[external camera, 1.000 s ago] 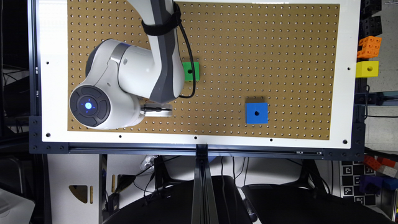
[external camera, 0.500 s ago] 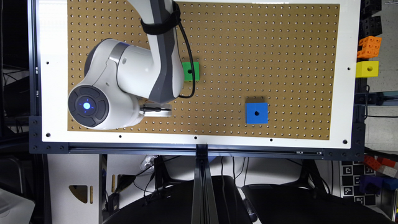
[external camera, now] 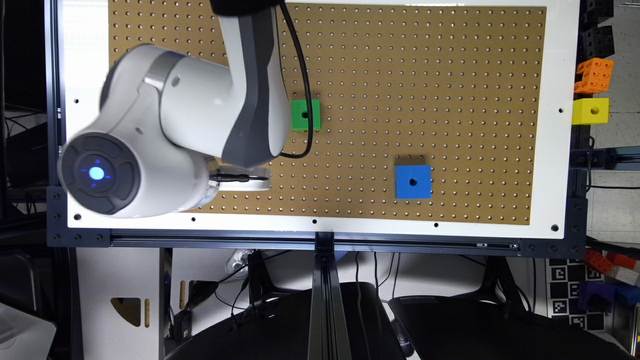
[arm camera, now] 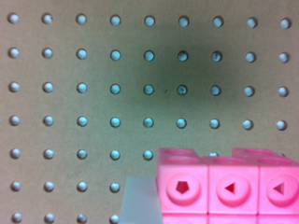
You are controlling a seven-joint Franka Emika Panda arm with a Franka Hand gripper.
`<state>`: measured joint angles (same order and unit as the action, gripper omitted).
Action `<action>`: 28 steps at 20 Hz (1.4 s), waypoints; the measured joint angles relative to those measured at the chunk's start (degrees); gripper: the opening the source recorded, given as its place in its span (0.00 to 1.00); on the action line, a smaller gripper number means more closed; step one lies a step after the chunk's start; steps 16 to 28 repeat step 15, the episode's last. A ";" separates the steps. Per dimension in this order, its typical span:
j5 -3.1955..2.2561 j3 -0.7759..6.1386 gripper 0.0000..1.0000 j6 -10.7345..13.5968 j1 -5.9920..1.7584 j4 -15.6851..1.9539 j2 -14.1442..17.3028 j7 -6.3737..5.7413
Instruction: Pick up pink block.
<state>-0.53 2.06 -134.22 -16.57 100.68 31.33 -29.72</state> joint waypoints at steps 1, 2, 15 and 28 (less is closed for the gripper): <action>0.01 0.00 0.00 1.07 0.00 0.00 -1.03 0.00; 0.01 0.00 0.00 2.05 0.00 0.01 -1.93 0.00; 0.02 0.01 0.00 6.42 0.00 0.00 -6.93 0.00; 0.02 0.01 0.00 6.42 0.00 0.00 -6.93 0.00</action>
